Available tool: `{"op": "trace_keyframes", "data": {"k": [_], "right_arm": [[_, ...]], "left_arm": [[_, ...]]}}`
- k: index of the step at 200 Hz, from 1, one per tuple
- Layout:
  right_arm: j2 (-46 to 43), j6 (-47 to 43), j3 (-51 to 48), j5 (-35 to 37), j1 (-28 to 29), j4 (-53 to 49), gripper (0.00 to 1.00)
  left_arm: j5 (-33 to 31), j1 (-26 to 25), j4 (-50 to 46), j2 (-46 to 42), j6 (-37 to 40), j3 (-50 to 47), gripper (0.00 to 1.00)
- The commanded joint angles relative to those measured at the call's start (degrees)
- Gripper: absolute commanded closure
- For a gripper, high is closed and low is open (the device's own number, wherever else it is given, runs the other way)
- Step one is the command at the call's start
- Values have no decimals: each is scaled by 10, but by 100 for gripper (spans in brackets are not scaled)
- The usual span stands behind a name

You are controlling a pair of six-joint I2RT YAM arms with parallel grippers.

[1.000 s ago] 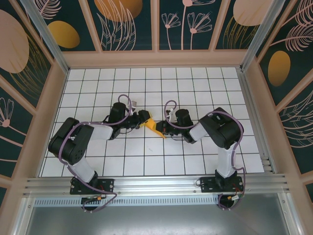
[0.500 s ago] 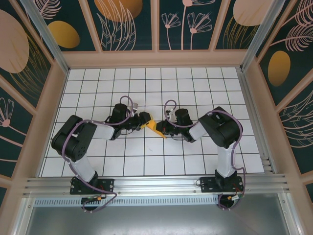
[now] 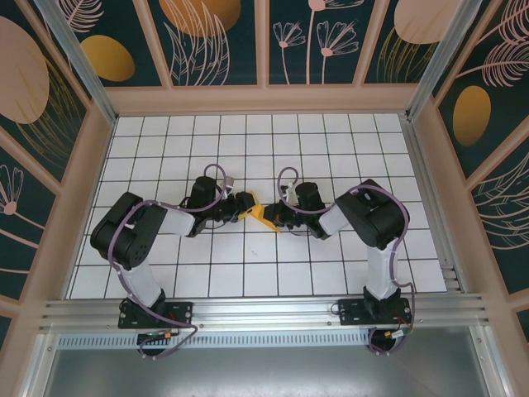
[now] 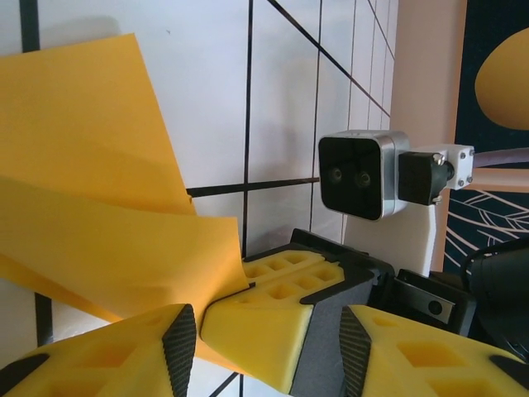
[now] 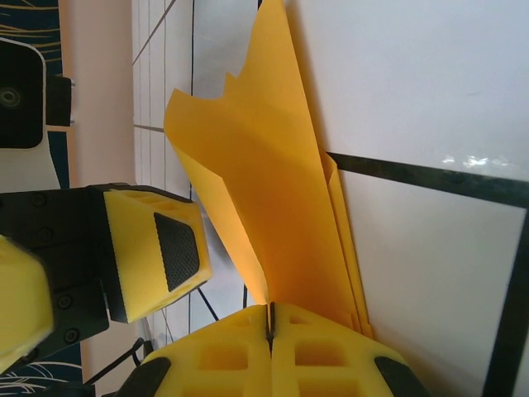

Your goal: Fold a paper plane with a square sheet of paper (pick it up from the middle)

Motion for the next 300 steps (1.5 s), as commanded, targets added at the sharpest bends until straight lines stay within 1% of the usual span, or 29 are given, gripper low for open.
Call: {"op": "trace_keyframes", "data": {"k": [1, 43, 96, 151, 187, 248, 300], "right_arm": [[26, 6, 5, 11, -5, -40, 100], [28, 5, 9, 10, -6, -49, 100], [31, 2, 12, 9, -5, -56, 100], [33, 2, 12, 8, -5, -62, 100], [32, 1, 12, 7, -5, -65, 100], [22, -15, 24, -3, -7, -81, 100], [-13, -51, 57, -29, -12, -131, 90]], "left_arm": [[9, -4, -3, 12, 5, 8, 49], [-6, -4, -40, 20, 6, 22, 51], [-15, -4, -55, 33, 2, 34, 52], [-37, -4, -94, 36, 9, 44, 53], [-41, -4, -113, 42, 17, 54, 53], [-63, -4, -178, 46, 33, 75, 53], [-74, -4, -196, 49, 25, 76, 55]]}}
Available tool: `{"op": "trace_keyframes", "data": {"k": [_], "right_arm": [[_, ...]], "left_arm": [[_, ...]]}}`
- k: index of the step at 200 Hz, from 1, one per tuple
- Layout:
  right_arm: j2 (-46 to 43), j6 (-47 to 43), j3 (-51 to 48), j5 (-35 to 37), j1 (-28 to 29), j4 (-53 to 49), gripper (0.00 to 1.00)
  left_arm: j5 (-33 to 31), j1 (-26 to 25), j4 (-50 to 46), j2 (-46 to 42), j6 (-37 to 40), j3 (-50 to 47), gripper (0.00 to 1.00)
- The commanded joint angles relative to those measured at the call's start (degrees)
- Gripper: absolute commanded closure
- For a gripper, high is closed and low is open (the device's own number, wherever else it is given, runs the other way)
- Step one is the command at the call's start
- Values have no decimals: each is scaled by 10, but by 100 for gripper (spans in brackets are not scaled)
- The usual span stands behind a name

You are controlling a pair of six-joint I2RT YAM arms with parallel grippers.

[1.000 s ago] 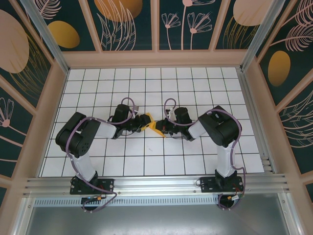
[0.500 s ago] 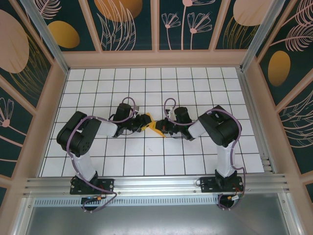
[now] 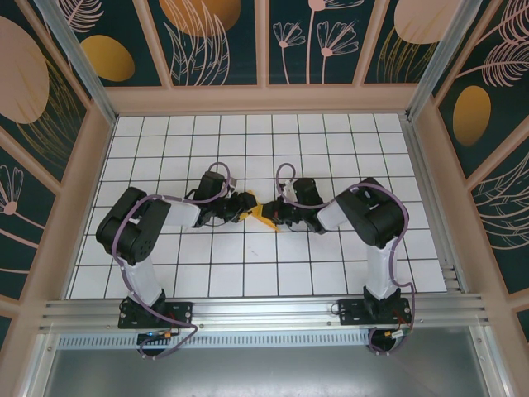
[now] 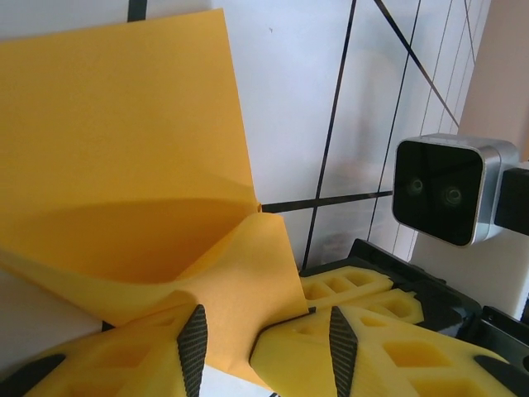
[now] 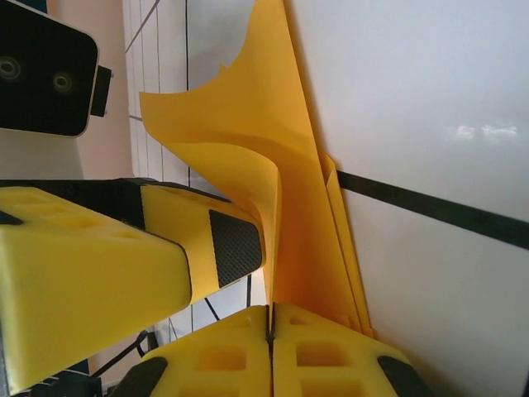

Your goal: Fold a paper plane with a square sheet of paper (pick it up from the middle)

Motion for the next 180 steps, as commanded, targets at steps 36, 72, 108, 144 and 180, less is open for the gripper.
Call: {"op": "trace_keyframes", "data": {"k": [36, 72, 108, 144, 180], "right_arm": [[-48, -55, 19, -4, -13, -100, 86], [-73, -64, 11, -8, -15, -126, 83], [-81, -74, 4, -11, -15, -152, 82], [-83, -86, -3, -19, -13, -168, 83], [-76, -98, -9, -12, -14, -182, 88]], "left_arm": [[-49, 1, -48, 20, 4, 0, 56], [-49, 0, -53, 21, 4, 1, 56], [-48, 1, -53, 18, 5, 1, 56], [-46, 1, -52, 17, 6, 1, 56], [-46, 1, -56, 16, 8, 5, 56]]}}
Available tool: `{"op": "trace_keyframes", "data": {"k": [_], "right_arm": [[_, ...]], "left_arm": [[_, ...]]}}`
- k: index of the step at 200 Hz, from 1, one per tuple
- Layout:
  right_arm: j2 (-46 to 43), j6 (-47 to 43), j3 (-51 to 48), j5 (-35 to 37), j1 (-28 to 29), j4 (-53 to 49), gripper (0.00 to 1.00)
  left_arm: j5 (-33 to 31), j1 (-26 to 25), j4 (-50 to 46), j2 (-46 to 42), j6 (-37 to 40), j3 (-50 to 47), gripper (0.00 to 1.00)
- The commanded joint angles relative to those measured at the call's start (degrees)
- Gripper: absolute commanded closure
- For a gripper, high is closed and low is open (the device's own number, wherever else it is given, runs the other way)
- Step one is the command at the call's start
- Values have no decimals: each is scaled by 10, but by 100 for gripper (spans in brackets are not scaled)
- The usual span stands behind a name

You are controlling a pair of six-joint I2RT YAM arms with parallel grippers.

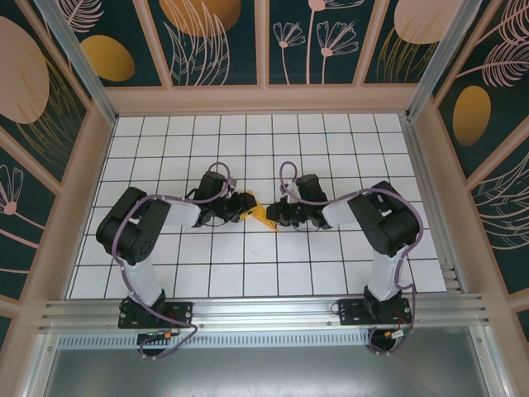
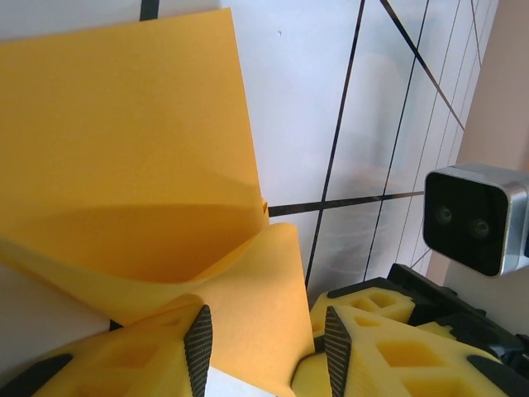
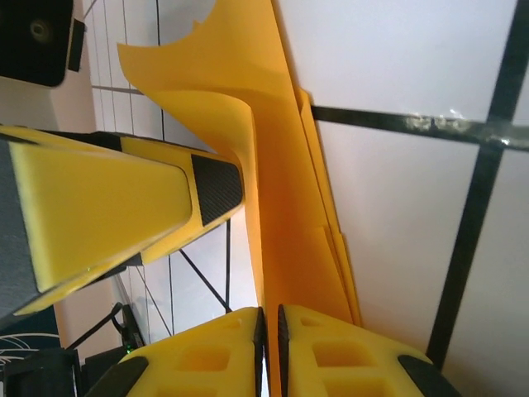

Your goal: Fold a paper plane with a square sheet of paper (pick it up from the middle)

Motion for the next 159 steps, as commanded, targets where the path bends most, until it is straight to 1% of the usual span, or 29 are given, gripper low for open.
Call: {"op": "trace_keyframes", "data": {"k": [1, 48, 100, 122, 125, 130, 159], "right_arm": [[-8, -21, -12, -4, -2, -21, 88], [0, -22, -22, 2, -6, -15, 96], [8, -19, -27, 5, -6, -14, 100], [17, -3, -36, -2, -7, 7, 100], [18, -1, -38, -5, -21, 11, 100], [20, 5, -40, -8, -25, 18, 100], [25, 35, -40, -28, -27, 48, 100]], "left_arm": [[-40, 1, -46, 16, 8, 2, 56], [-41, 1, -52, 18, 12, 6, 56], [-35, 1, -64, 16, 23, 27, 55], [-17, 1, -53, 13, 28, 37, 54], [-14, 1, -50, 12, 29, 37, 54], [-8, 1, -43, 10, 29, 39, 53], [22, 1, -10, -7, 37, 35, 50]]}}
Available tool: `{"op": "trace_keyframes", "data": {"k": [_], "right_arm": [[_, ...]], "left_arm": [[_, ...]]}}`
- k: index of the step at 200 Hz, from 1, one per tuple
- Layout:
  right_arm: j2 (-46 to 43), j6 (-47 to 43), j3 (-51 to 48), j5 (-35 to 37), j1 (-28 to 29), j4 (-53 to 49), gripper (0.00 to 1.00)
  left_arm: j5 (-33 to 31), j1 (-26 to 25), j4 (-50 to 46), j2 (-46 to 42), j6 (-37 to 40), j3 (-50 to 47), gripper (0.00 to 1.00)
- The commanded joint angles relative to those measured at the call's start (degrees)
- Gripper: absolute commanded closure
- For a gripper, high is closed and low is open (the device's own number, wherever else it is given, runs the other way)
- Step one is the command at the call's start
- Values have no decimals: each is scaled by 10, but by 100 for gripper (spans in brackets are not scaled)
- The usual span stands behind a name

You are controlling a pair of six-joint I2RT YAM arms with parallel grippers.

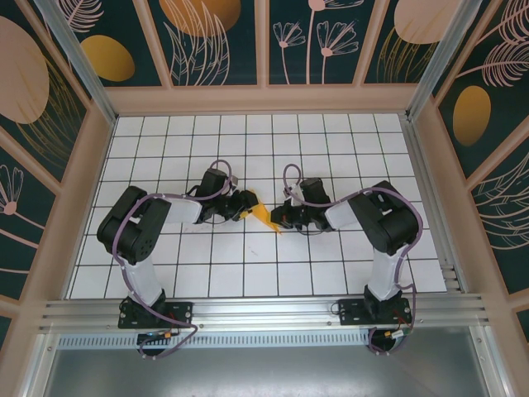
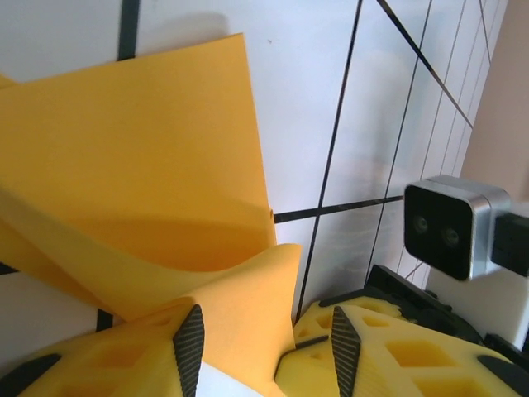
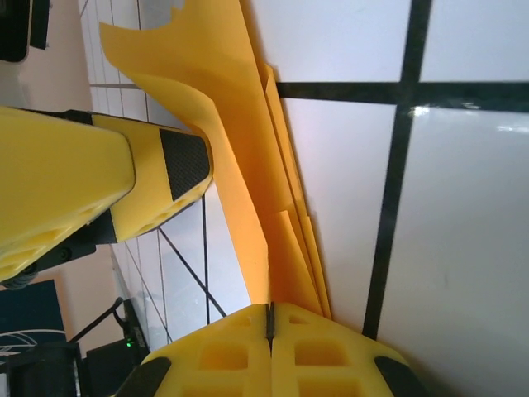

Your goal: Fold a paper plane with a square sheet of paper (pick it up from the middle)

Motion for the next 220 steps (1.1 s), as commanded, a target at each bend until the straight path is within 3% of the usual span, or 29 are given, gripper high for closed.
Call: {"op": "trace_keyframes", "data": {"k": [1, 69, 220], "right_arm": [[18, 29, -12, -10, -9, 19, 100], [27, 108, 0, -44, -9, 74, 100], [65, 150, 6, -39, -14, 78, 100]], "left_arm": [[19, 3, 24, -11, 22, 8, 50], [53, 2, 108, -25, 6, -40, 49], [40, -6, 78, 11, 21, -25, 52]]}}
